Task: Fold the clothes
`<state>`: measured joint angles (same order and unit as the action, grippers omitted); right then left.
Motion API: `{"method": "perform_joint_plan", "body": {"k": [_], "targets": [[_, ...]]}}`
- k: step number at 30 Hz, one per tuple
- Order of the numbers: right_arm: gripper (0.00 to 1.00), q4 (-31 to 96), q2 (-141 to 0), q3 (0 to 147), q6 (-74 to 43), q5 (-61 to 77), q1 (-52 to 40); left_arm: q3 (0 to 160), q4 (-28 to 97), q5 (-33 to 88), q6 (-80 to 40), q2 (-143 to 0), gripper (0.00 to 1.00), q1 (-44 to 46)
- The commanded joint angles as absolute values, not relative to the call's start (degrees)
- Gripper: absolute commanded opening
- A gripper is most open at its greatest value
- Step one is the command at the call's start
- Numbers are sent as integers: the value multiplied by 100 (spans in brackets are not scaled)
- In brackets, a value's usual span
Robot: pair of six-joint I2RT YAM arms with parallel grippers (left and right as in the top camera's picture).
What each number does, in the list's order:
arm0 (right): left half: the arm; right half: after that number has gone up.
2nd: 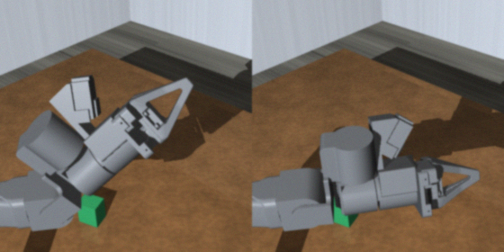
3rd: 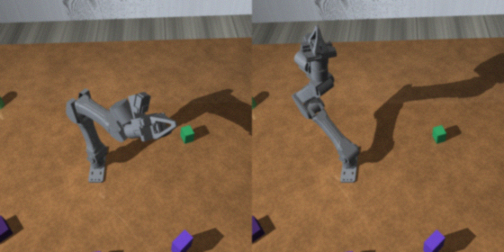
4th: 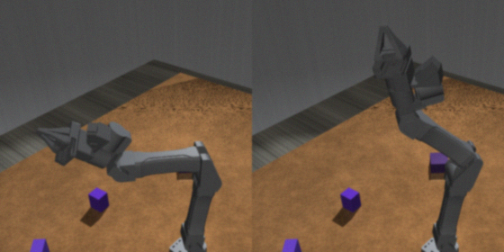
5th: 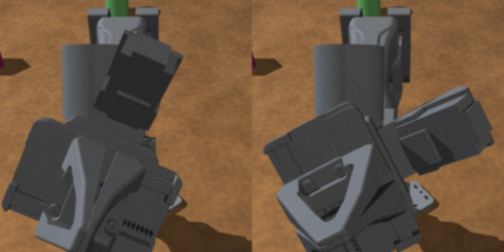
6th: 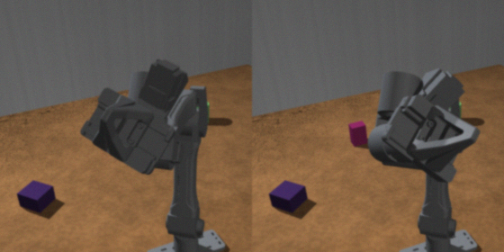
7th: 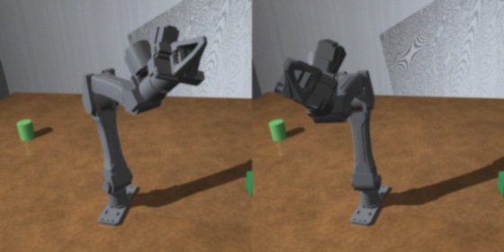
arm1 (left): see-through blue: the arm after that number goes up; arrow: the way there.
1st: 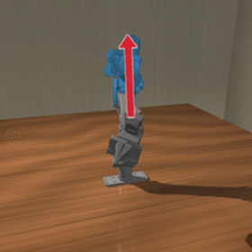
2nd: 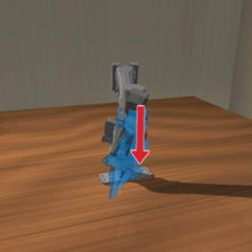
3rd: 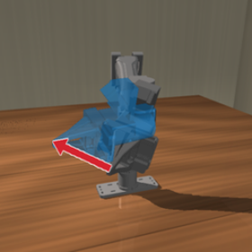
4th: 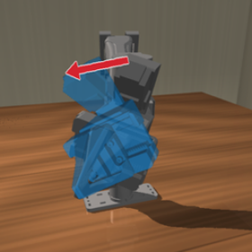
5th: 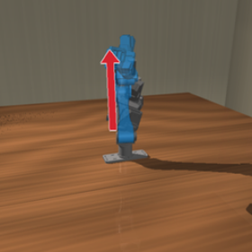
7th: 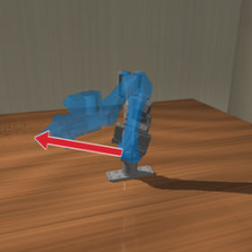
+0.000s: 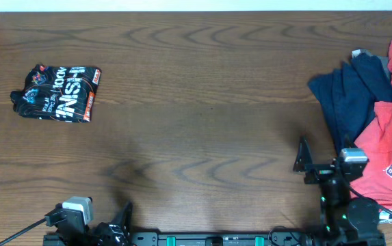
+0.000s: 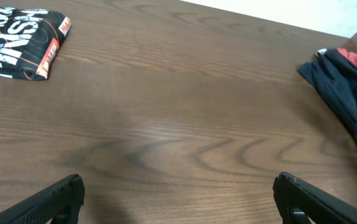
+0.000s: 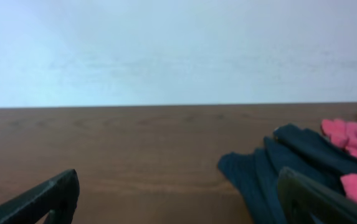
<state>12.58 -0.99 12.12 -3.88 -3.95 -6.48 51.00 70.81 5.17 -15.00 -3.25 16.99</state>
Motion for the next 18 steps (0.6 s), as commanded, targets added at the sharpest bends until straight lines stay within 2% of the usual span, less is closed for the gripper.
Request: {"method": "perform_joint_plan", "body": {"k": [1,5,18], "targets": [[99,840,-32,657,-215,-340,-550,5087,7091,510,-1531,-320,98,1721],[99,462,-64,40,-58,167,-521,5089,7091,510,-1531,-320,98,1721],[99,405,-86,32,-119,237,-526,5087,7091,510,-1531,-320,98,1721]]}}
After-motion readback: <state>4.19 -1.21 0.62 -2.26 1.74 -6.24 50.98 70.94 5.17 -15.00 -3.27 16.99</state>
